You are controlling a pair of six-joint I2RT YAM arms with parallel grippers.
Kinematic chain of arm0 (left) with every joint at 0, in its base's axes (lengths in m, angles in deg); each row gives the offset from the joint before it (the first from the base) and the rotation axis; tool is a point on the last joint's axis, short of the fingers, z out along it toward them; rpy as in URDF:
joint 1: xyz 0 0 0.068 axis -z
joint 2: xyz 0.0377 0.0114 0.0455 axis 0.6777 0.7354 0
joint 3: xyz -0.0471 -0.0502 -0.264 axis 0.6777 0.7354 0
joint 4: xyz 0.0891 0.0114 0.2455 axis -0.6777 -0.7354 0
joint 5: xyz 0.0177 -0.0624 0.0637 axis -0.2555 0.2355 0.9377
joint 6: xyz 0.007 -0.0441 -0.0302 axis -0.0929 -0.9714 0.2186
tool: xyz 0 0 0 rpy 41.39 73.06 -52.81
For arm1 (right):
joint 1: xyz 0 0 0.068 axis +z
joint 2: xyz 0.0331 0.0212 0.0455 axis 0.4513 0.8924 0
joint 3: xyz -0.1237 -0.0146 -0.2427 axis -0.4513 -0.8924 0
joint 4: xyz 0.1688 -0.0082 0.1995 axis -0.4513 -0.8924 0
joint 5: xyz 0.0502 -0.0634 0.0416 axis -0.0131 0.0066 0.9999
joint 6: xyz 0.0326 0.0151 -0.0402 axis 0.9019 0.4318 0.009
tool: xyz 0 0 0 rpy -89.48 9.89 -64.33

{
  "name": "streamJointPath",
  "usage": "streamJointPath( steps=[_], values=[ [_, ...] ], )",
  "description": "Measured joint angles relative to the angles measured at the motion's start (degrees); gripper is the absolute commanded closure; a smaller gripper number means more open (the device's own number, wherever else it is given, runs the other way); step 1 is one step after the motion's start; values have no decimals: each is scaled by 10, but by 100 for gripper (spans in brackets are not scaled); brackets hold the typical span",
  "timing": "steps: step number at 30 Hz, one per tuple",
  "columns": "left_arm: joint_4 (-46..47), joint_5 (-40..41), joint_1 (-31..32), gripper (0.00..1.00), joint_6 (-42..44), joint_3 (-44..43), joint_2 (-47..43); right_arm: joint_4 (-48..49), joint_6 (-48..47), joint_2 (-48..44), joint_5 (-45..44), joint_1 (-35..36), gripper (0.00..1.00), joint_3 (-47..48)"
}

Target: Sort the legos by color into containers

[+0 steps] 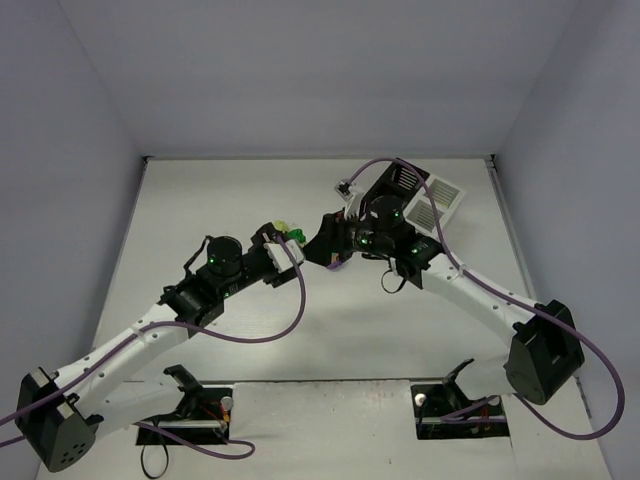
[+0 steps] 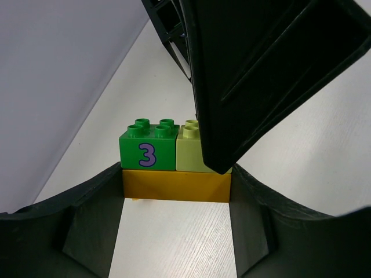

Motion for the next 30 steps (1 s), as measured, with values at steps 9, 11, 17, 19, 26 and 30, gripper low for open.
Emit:
streamJointPath(
  steps=[9,11,17,19,26,30],
  values=[
    [4,-6,0,71,0,5,0,21,10,11,2,2,65,0],
    [4,-5,0,71,1,5,0,27,15,11,7,3,91,0],
    [8,-2,0,76,-1,5,9,19,14,11,-3,2,100,0],
    [11,-2,0,77,-3,5,19,5,9,9,-5,-2,100,0],
    [6,-1,1,79,-11,-2,55,-43,-7,-33,-2,-76,100,0],
    [-7,-1,0,79,-15,-2,70,-60,-23,-72,-7,-136,100,0]
  ],
)
